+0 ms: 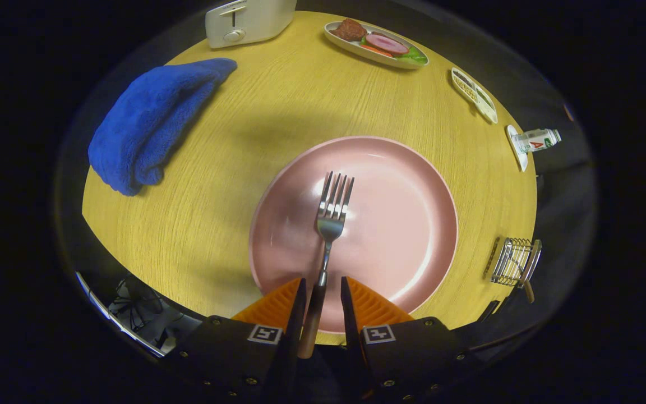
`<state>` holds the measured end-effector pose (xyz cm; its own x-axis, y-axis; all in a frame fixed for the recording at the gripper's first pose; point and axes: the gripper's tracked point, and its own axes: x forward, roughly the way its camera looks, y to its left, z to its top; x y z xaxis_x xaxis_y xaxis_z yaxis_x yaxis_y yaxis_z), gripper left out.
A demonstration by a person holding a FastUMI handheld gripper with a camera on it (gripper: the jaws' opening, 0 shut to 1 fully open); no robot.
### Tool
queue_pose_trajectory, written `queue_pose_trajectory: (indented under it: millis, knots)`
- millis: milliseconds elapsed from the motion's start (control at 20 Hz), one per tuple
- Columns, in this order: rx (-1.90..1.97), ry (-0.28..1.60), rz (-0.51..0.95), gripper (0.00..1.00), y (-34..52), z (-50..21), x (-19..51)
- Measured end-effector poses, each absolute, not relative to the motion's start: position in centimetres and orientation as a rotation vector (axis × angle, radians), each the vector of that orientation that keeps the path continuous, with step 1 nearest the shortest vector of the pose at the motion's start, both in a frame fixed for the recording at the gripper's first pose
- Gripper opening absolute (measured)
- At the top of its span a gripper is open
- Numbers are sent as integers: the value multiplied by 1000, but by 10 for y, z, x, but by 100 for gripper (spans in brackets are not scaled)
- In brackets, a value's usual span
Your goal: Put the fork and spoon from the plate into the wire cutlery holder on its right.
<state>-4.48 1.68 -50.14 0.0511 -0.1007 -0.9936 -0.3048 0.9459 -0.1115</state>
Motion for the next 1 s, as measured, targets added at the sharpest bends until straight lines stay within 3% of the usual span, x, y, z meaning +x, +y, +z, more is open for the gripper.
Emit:
queue_pose_trajectory:
  millis: [100, 150, 300, 350, 1000]
  knots:
    - [-308, 1515, 163, 38, 18, -508, -46]
    - [-302, 1521, 166, 19, 18, -508, -46]
    - [-305, 1528, 167, 18, 16, -512, -46]
    - [-293, 1529, 179, 7, 17, -507, -45]
    - [-329, 1491, 125, 7, 9, -475, -31]
